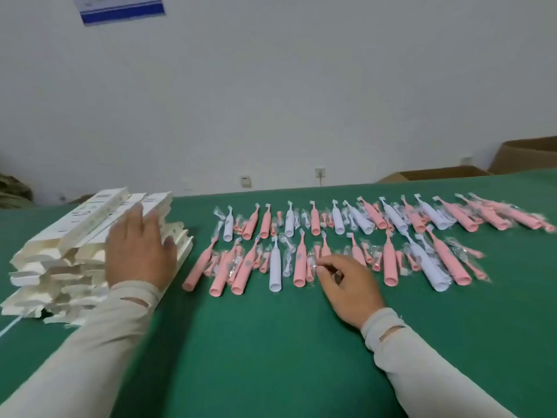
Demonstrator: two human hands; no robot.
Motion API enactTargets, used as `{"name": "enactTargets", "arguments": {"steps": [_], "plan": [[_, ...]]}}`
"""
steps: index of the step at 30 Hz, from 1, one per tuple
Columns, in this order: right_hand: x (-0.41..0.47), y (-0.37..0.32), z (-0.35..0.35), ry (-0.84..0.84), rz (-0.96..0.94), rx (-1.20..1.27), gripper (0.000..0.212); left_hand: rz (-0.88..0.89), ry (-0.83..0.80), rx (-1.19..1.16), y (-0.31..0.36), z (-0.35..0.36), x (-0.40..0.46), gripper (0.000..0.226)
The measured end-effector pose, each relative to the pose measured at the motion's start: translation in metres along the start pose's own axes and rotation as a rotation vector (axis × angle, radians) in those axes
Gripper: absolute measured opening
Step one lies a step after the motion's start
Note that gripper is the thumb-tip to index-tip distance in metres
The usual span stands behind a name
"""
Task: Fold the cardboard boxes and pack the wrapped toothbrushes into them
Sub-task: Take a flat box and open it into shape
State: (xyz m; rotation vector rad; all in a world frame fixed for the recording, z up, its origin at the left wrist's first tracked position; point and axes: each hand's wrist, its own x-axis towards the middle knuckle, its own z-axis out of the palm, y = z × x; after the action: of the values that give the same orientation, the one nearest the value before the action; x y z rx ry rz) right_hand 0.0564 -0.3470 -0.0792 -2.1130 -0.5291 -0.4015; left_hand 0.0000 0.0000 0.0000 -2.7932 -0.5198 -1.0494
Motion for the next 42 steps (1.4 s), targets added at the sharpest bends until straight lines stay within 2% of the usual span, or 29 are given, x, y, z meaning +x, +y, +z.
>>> {"name": "enactTargets", "arguments": {"steps": [4, 7, 14, 17, 19, 20, 22, 24, 26, 28, 30, 32, 35, 37, 39, 42], "plan": [[-0.001, -0.004, -0.006, 0.072, -0.005, -0.021, 0.014, -0.301, -0.184, 0.283, -0.051, -0.012, 0.018, 0.055], [-0.004, -0.001, -0.005, 0.057, 0.003, -0.049, 0.013, -0.246, -0.206, 0.329, -0.046, -0.008, 0.018, 0.039], [-0.004, 0.002, -0.006, 0.103, 0.044, -0.049, 0.013, -0.135, -0.164, 0.306, -0.022, -0.030, 0.012, 0.036], [-0.005, -0.003, -0.009, 0.144, 0.017, -0.068, 0.013, -0.022, -0.021, 0.051, 0.008, -0.048, -0.002, 0.022], [-0.005, -0.009, -0.012, 0.166, 0.007, -0.032, 0.015, 0.113, 0.061, -0.224, 0.040, -0.055, -0.022, 0.015], [-0.005, -0.012, -0.013, 0.171, 0.014, 0.021, 0.016, 0.156, 0.046, -0.400, 0.058, -0.055, -0.034, 0.016], [-0.007, -0.019, -0.014, 0.164, 0.077, 0.225, 0.015, 0.157, -0.087, -0.766, 0.095, -0.047, -0.055, 0.029], [-0.008, -0.026, -0.014, 0.100, 0.160, 0.499, 0.014, 0.100, -0.254, -1.023, 0.129, -0.035, -0.072, 0.044], [-0.011, -0.028, -0.014, 0.009, 0.234, 0.721, 0.020, -0.056, -0.503, -1.292, 0.158, -0.028, -0.081, 0.056], [-0.014, -0.026, -0.016, -0.029, 0.250, 0.733, 0.025, -0.227, -0.798, -1.622, 0.178, -0.022, -0.084, 0.052], [-0.019, -0.023, -0.020, -0.029, 0.232, 0.682, 0.026, -0.319, -0.988, -1.884, 0.190, -0.019, -0.085, 0.040], [-0.024, -0.020, -0.024, -0.017, 0.213, 0.649, 0.025, -0.379, -1.062, -2.013, 0.199, -0.015, -0.084, 0.046], [-0.031, -0.018, -0.026, -0.006, 0.160, 0.582, 0.022, -0.517, -0.990, -2.139, 0.212, -0.005, -0.080, 0.056], [-0.034, -0.019, -0.026, -0.010, 0.129, 0.506, 0.027, -0.579, -0.907, -2.114, 0.220, 0.001, -0.076, 0.058], [-0.035, -0.018, -0.025, -0.011, 0.119, 0.481, 0.033, -0.611, -0.810, -2.006, 0.226, 0.007, -0.076, 0.071], [-0.031, -0.014, -0.020, 0.032, 0.173, 0.505, 0.018, -0.589, -0.748, -1.968, 0.228, 0.015, -0.080, 0.077]]}}
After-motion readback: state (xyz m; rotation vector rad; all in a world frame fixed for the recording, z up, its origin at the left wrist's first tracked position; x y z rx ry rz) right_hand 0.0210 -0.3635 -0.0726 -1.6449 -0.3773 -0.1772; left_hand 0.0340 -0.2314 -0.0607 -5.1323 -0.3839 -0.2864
